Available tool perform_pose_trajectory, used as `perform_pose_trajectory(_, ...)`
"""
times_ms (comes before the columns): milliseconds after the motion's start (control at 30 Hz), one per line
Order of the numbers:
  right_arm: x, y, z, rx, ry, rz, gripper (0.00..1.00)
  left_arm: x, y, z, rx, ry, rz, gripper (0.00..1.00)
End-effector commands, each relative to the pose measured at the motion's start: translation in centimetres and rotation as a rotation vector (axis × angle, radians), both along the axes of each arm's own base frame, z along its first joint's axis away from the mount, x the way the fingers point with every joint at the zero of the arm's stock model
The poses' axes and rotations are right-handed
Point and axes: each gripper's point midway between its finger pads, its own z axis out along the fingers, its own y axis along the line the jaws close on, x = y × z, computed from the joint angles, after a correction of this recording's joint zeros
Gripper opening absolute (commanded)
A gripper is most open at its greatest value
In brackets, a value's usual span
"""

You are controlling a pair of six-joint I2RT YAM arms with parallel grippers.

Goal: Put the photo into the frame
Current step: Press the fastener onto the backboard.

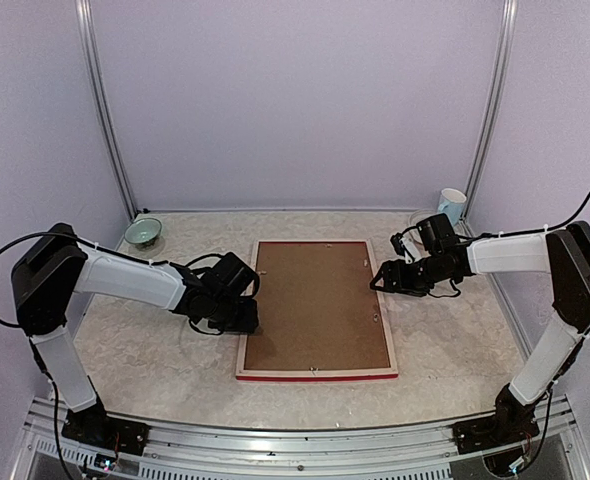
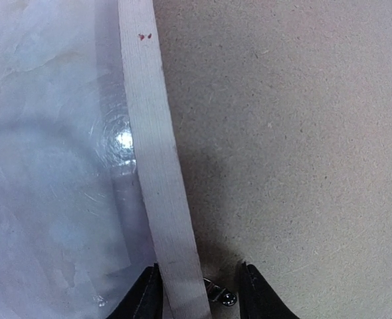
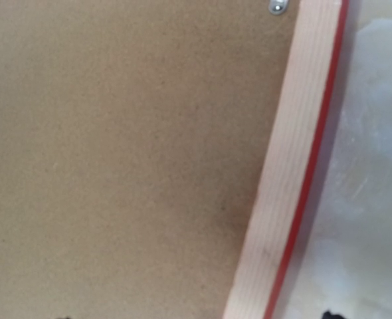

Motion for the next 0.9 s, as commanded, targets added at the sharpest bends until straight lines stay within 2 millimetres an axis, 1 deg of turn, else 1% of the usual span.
perform_pose_trajectory(0, 0.3, -0.4, 0.1, 0.008, -0.013, -0.008, 0.81, -0.2, 0.3, -0.5, 0.03, 0.015, 0.009, 0.37)
perform_pose_trajectory(133, 0.2, -0.5, 0.1, 0.005, -0.015, -0.011, 0.81, -0.3, 0.6, -0.6, 0.039, 0.017, 0.013, 0.31)
perform_pose_trajectory(567, 0.2, -0.4, 0.2, 0.008, -0.014, -0.009, 0.81, -0.5, 0.8, -0.6, 0.041, 0.019, 0.017, 0.21)
perform_pose_trajectory(733, 0.2, -0.5, 0.1, 0.006, -0.014, -0.01, 0.81, -0.3, 0.6, -0.3, 0.034, 0.011, 0.016, 0.22)
perform_pose_trajectory(867, 0.2, -0.5, 0.1, 0.002, -0.013, -0.01, 0.81, 0.3, 0.5, 0.4, 0.026, -0.019, 0.031, 0.31)
